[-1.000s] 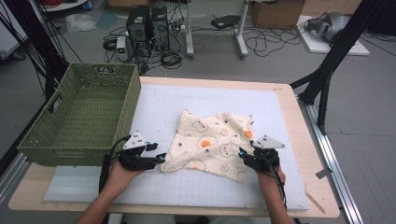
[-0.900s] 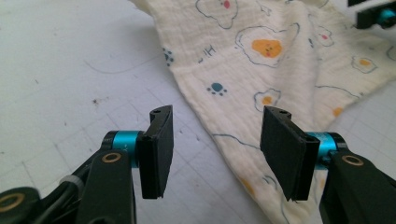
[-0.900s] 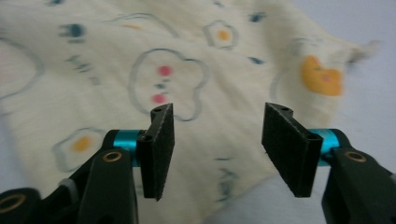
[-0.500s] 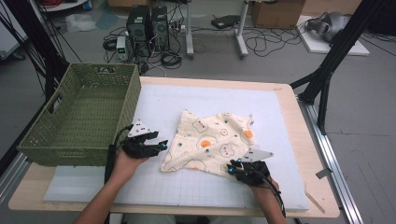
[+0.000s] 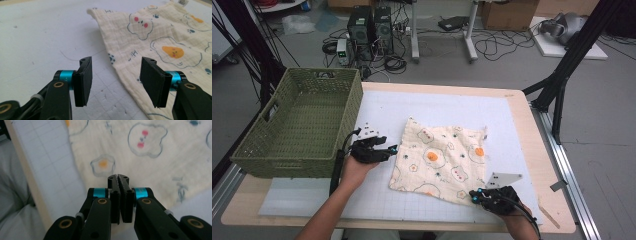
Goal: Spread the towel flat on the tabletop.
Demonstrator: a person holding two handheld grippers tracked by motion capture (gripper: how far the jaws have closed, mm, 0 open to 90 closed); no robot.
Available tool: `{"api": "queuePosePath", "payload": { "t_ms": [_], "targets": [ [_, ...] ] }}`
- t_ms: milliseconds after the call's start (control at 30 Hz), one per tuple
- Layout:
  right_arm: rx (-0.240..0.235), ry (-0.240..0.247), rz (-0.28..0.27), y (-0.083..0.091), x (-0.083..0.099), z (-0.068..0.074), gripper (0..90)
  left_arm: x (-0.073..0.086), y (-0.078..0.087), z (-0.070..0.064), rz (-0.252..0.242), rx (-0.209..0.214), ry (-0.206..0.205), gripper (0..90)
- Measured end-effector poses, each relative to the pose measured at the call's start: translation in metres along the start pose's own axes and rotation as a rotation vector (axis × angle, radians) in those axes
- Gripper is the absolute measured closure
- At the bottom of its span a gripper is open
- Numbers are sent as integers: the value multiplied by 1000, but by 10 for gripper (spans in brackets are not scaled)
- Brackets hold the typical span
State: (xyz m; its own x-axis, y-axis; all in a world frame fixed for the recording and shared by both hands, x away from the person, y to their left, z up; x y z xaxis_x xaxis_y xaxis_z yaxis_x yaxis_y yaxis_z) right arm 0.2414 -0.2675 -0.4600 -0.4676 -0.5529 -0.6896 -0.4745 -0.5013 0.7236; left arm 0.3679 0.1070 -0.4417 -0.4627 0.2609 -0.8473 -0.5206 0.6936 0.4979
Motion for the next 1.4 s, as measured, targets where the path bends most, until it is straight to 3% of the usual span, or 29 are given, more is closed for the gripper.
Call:
{"api": "queuePosePath", "payload": {
  "t_ms": [133,233,300,400,433,467,533,567,600,700,833,900,967,1100,1167,1267,1333,1400],
  "targets": [
    [18,-35,-43,8,3,-4,764,4,-16,1,37,-10,8,435],
    [48,-50,-78,6,-6,-9,674,5,-28,1,86,-30,-13,432],
    [81,-62,-101,1,-14,-13,594,5,-33,-1,97,-16,-16,441],
    [160,-99,-122,-8,-26,-20,402,8,-41,-6,139,2,-76,527],
    [176,-111,-131,-11,-29,-22,368,8,-42,-8,138,-6,-112,540],
    [202,-126,-140,-15,-33,-26,332,8,-42,-9,139,13,-118,582],
    [235,-143,-142,-23,-39,-31,281,9,-41,-12,145,37,-158,773],
    [238,-147,-135,-26,-40,-32,254,10,-39,-15,147,26,-196,838],
    [246,-155,-128,-32,-43,-33,206,11,-38,-17,146,23,-199,859],
    [227,-165,-124,-45,-47,-32,113,15,-27,-15,165,35,-148,867],
    [209,-151,-71,-59,-46,-26,142,24,-11,-18,171,40,-159,869],
    [188,-139,-62,-59,-46,-23,274,29,-3,-17,162,50,-139,869],
    [165,-134,-61,-55,-47,-22,493,34,5,-17,158,58,-117,868],
    [136,-129,-44,-50,-45,-20,797,41,15,-19,167,71,-123,869],
    [109,-127,-29,-46,-43,-18,848,43,20,-21,169,80,-119,868],
    [85,-106,-12,-41,-40,-12,854,44,23,-20,163,79,-110,833],
    [74,-94,-9,-38,-37,-8,811,40,22,-15,154,64,-69,662],
    [80,-102,-38,-36,-37,-9,699,33,19,-11,137,50,-33,529]
  ]
}}
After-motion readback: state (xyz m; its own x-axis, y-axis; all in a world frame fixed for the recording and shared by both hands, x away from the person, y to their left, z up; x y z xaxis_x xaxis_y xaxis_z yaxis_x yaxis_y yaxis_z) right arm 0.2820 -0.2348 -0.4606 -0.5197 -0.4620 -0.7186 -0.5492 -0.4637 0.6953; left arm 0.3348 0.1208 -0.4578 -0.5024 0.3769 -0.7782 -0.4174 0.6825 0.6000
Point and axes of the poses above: each handheld gripper's, and its own axes: y roughly backward along the jaws, x roughly out of its underside, z roughly to its left, the point moved 3 cm from there along -y, roughly forward along the jaws, and after that the axes turned 8 degrees about x, right-handed, at the moved point
